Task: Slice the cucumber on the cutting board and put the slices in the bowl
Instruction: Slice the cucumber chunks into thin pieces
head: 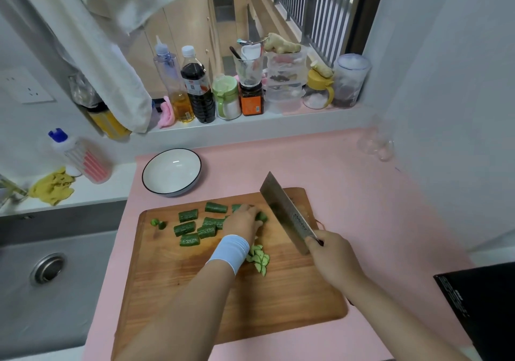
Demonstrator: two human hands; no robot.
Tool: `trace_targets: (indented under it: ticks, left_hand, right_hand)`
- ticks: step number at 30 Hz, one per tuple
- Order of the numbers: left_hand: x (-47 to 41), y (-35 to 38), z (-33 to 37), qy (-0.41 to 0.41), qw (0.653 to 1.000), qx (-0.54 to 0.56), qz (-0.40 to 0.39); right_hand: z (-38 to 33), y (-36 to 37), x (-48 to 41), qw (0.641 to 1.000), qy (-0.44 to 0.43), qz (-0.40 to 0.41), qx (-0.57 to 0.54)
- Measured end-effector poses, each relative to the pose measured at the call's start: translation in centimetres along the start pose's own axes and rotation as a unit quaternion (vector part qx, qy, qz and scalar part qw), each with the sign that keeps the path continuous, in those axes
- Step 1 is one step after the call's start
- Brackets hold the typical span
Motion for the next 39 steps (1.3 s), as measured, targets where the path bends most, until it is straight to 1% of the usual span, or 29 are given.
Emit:
trace_targets:
  ticks: [3,5,8,10,11,16,20,24,27,30,34,36,39]
  left_hand:
    - [2.6,-0.2,-2.7,-0.018,0.991,0.092,0.090]
    - [4.9,0.4,-5.4,-0.034,0.981,0.126,0.141]
    - [8.2,2.0,-9.5,-0.089,0.965,0.168,0.180]
    - [10.0,2.9,-11.7,-0.142,0.953,0.195,0.182]
    - [10.8,3.3,-12.6,-0.156,0.950,0.198,0.186]
    - [12.7,5.1,-14.4,-0.169,0.945,0.207,0.190]
    - [13.2,5.9,-13.9,-0.172,0.954,0.163,0.182]
    - [13.1,6.5,-13.0,-0.146,0.954,0.178,0.190]
    - [12.7,6.9,-11.8,-0.113,0.957,0.198,0.182]
    - [12.2,7.0,-10.6,-0.080,0.965,0.191,0.164]
    - [11.8,7.1,-9.2,-0.062,0.973,0.171,0.144]
    - [11.8,7.1,-8.8,-0.065,0.972,0.168,0.151]
    - [12.2,6.9,-9.0,-0.099,0.958,0.184,0.199]
  right_hand:
    - [-0.8,0.9,0.4,1.000,-0.010,-0.015,0.007]
    - [-1.7,2.1,0.7,0.999,-0.013,-0.032,0.007]
    - [-3.0,4.8,1.3,0.997,-0.019,-0.069,0.023]
    - [-3.6,6.6,2.0,0.995,-0.021,-0.093,0.037]
    - [-3.7,7.6,2.4,0.993,-0.022,-0.105,0.045]
    - [-3.1,10.6,4.5,0.989,-0.016,-0.130,0.065]
    - [-2.0,11.2,6.0,0.988,0.001,-0.146,0.044]
    - [-1.3,10.2,6.5,0.991,0.012,-0.124,0.046]
    - [-0.4,8.6,6.2,0.995,0.029,-0.090,0.045]
    - [0.3,6.7,5.5,0.998,0.037,-0.042,0.034]
    - [0.2,5.0,5.1,0.999,0.034,-0.014,0.040]
    - [-0.1,5.0,5.2,0.999,0.020,-0.013,0.031]
    - [-0.4,6.4,5.3,0.998,-0.009,-0.061,0.012]
Point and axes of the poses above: each hand's wrist, its own x-axis away from the middle knuckle, its own y-axis out of the palm, z = x × y, the point moved 3 cm from there along -x, towards the middle knuckle, and after that the axes turned 14 degrees about -z, right-handed, at the moved point
